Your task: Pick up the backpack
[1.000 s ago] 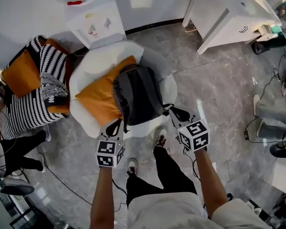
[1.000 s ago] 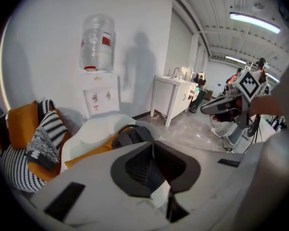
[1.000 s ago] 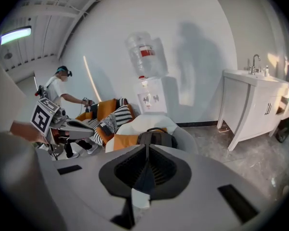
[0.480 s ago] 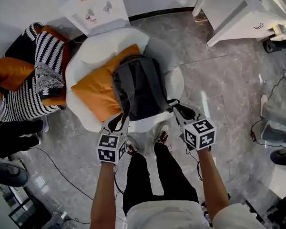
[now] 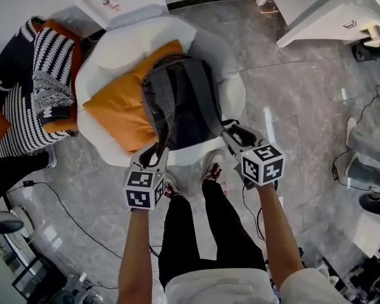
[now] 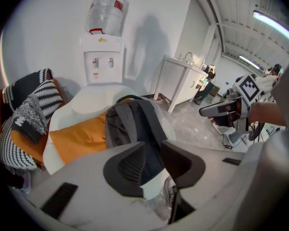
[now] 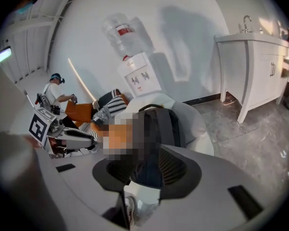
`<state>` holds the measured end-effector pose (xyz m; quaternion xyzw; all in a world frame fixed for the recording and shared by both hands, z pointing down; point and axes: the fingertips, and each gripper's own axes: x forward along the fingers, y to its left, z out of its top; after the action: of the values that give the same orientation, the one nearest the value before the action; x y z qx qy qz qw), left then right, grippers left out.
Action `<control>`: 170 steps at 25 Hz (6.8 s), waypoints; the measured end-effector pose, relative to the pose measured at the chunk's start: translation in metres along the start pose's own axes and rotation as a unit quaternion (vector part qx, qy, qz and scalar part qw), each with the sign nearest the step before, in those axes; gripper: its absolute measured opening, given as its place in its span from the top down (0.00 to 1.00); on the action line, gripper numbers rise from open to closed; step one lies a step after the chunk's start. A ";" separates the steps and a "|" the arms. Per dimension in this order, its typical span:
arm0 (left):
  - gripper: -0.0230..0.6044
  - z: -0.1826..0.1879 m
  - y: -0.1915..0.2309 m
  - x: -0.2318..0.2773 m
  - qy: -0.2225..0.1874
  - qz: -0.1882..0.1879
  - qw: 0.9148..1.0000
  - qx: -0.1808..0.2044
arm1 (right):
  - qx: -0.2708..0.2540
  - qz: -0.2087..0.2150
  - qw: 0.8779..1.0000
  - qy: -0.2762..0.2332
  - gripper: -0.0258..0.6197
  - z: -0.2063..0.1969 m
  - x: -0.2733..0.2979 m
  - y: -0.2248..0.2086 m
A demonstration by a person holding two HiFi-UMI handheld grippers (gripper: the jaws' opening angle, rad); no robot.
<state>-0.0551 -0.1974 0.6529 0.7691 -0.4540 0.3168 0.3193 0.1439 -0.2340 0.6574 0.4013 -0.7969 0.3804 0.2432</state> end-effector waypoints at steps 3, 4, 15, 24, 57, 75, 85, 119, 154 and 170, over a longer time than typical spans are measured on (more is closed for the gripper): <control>0.73 -0.014 0.008 0.010 -0.001 0.003 1.000 -0.011 | -0.001 0.000 1.000 0.007 0.78 -0.011 0.016 -0.002; 0.72 -0.021 0.009 0.015 -0.001 0.003 1.000 -0.017 | -0.002 0.001 1.000 0.009 0.78 -0.015 0.021 -0.003; 0.66 -0.051 0.027 0.070 -0.002 0.000 1.000 -0.016 | 0.000 -0.013 1.000 0.018 0.73 -0.051 0.075 -0.032; 0.61 -0.055 0.051 0.108 -0.007 0.009 1.000 -0.013 | -0.030 -0.014 0.999 0.039 0.70 -0.067 0.116 -0.045; 0.58 -0.064 0.072 0.205 0.014 0.001 0.997 -0.081 | -0.051 0.059 0.994 0.080 0.64 -0.063 0.225 -0.086; 0.61 -0.062 0.071 0.218 0.010 -0.020 0.992 -0.128 | -0.052 0.091 0.989 0.103 0.64 -0.075 0.240 -0.070; 0.82 -0.064 0.066 0.206 0.013 -0.048 0.987 -0.150 | -0.060 0.076 0.988 0.119 0.89 -0.080 0.231 -0.053; 0.88 -0.117 0.002 0.084 0.027 -0.129 0.984 -0.119 | -0.017 0.063 0.995 0.069 0.90 -0.108 0.111 0.081; 0.88 -0.057 -0.040 -0.055 -0.064 -0.101 0.991 -0.060 | 0.005 0.018 1.000 0.020 0.90 -0.057 -0.027 0.144; 0.88 -0.004 -0.030 -0.091 -0.083 -0.071 0.991 -0.075 | -0.031 0.031 0.998 0.034 0.90 0.001 -0.055 0.164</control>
<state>-0.0646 -0.1373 0.5782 0.7972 -0.4452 0.1934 0.3590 0.0394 -0.1458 0.5516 0.3555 -0.8114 0.3767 0.2708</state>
